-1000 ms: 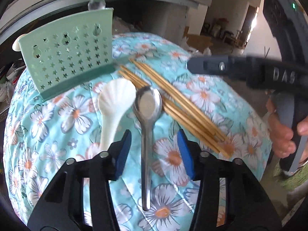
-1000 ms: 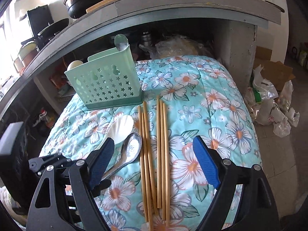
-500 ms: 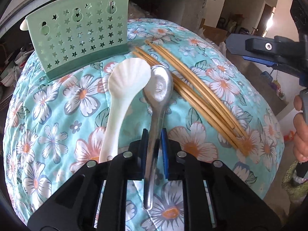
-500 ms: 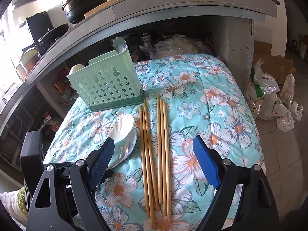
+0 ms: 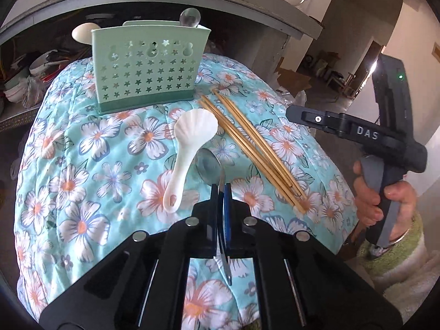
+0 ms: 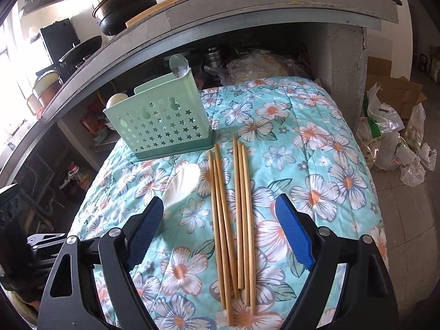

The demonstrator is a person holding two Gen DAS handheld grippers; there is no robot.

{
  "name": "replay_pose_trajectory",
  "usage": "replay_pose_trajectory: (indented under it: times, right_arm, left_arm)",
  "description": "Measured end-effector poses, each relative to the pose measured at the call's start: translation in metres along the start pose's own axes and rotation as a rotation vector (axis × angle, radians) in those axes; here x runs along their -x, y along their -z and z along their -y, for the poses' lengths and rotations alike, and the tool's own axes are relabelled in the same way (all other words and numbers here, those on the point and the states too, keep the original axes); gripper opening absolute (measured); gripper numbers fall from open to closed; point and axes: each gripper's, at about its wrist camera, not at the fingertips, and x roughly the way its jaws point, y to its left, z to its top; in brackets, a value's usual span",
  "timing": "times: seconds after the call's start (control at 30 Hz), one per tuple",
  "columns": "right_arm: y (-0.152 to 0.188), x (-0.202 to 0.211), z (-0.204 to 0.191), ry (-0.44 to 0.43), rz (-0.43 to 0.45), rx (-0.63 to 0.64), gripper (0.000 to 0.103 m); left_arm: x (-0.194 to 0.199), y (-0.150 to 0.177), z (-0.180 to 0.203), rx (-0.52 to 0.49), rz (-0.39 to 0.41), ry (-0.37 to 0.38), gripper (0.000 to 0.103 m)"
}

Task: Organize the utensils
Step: 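Move the left gripper to the remaining metal spoon on the quilt, then grasp the metal spoon with the left gripper while the right gripper grasps the white ceramic spoon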

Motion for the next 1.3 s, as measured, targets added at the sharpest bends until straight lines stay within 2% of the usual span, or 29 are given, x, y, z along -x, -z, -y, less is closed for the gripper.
replay_pose_trajectory:
  times: [0.17,0.27,0.33,0.43,0.5,0.57,0.6,0.63,0.7,0.77,0.83,0.97,1.07,1.17,1.23,1.3]
  right_arm:
    - [0.001,-0.008,-0.008,-0.028,-0.02,0.008,0.081]
    - [0.001,-0.014,-0.014,-0.048,-0.032,0.016,0.081]
    - [0.001,-0.015,-0.02,-0.061,-0.034,0.024,0.081]
    - [0.001,-0.016,-0.029,-0.073,-0.033,0.044,0.081]
    - [0.002,-0.016,-0.035,-0.074,-0.033,0.058,0.081]
    - [0.004,-0.017,-0.038,-0.076,-0.04,0.067,0.081]
    - [0.005,-0.018,-0.04,-0.079,-0.048,0.07,0.081]
    - [0.007,-0.019,-0.041,-0.08,-0.056,0.071,0.081]
    - [0.011,-0.021,-0.041,-0.079,-0.078,0.071,0.081]
    - [0.014,-0.024,-0.042,-0.082,-0.098,0.069,0.081]
    - [0.017,-0.028,-0.041,-0.088,-0.113,0.06,0.081]
    - [0.017,-0.035,-0.042,-0.108,-0.126,0.047,0.081]
    - [0.016,-0.031,-0.048,-0.124,-0.098,0.061,0.081]
    - [0.012,-0.01,-0.06,-0.155,0.016,0.116,0.084]
    - [0.011,0.003,-0.066,-0.143,0.111,0.149,0.097]
    - [0.009,0.009,-0.07,-0.139,0.17,0.171,0.097]
  left_arm:
    - [0.044,0.02,-0.023,0.095,0.023,0.029,0.003]
    - [0.076,0.022,-0.04,0.164,0.078,0.024,0.003]
    - [0.092,0.02,-0.046,0.166,0.128,-0.042,0.003]
    - [0.102,0.017,-0.048,0.106,0.18,-0.218,0.003]
    - [0.09,0.018,-0.046,0.044,0.167,-0.336,0.003]
    - [0.066,0.024,-0.047,0.004,0.093,-0.384,0.003]
    - [0.052,0.028,-0.049,0.008,0.04,-0.378,0.004]
    - [0.041,0.033,-0.054,0.021,-0.008,-0.361,0.013]
    - [0.029,0.043,-0.058,0.06,-0.069,-0.308,0.022]
    - [0.03,0.045,-0.061,0.093,-0.065,-0.248,0.028]
    - [0.04,0.044,-0.064,0.115,-0.023,-0.208,0.042]
    - [0.054,0.033,-0.081,0.177,0.04,-0.152,0.043]
    - [0.043,0.024,-0.098,0.199,0.013,-0.181,0.043]
    - [0.022,0.017,-0.117,0.206,-0.034,-0.186,0.043]
    - [0.009,0.013,-0.124,0.192,-0.062,-0.165,0.042]
    - [-0.003,0.011,-0.13,0.181,-0.09,-0.162,0.042]
